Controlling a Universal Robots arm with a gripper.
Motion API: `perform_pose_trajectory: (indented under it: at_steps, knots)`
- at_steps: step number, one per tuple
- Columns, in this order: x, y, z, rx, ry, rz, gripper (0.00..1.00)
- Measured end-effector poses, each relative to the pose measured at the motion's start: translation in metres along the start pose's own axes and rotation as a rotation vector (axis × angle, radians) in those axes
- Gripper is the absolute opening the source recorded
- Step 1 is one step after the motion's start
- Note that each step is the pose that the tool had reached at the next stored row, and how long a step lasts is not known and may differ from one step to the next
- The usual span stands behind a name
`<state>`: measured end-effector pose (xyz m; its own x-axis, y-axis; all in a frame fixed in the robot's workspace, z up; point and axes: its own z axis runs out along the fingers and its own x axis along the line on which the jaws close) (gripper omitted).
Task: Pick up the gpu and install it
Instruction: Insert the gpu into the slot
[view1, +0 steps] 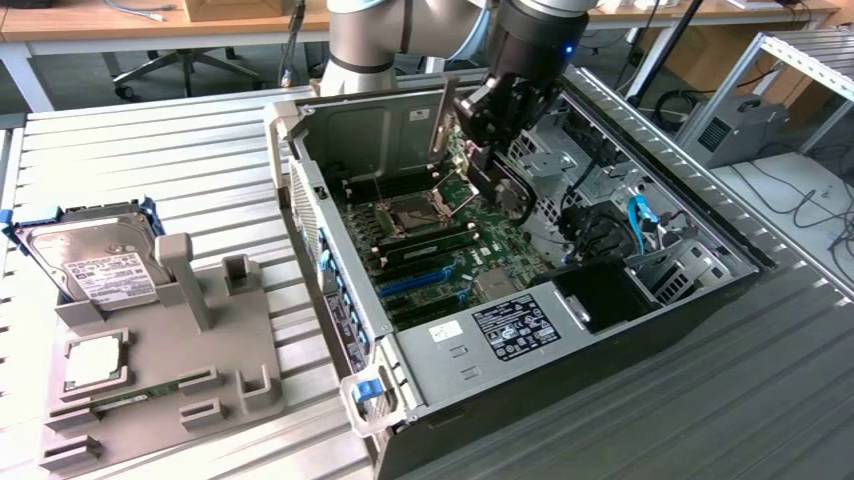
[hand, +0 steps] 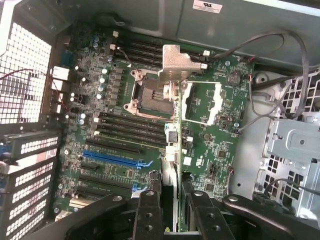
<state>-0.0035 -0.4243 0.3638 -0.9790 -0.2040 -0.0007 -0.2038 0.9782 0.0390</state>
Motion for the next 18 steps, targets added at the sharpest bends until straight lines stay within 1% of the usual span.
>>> perform_pose_trajectory:
  at_steps: [3,18]
  knots:
    - [-0.0003,0.0,0.0,0.0,0.0008,-0.022,0.26]
    - [-0.0011,-0.0002,0.0,-0.0001,0.0038,-0.097,0.26]
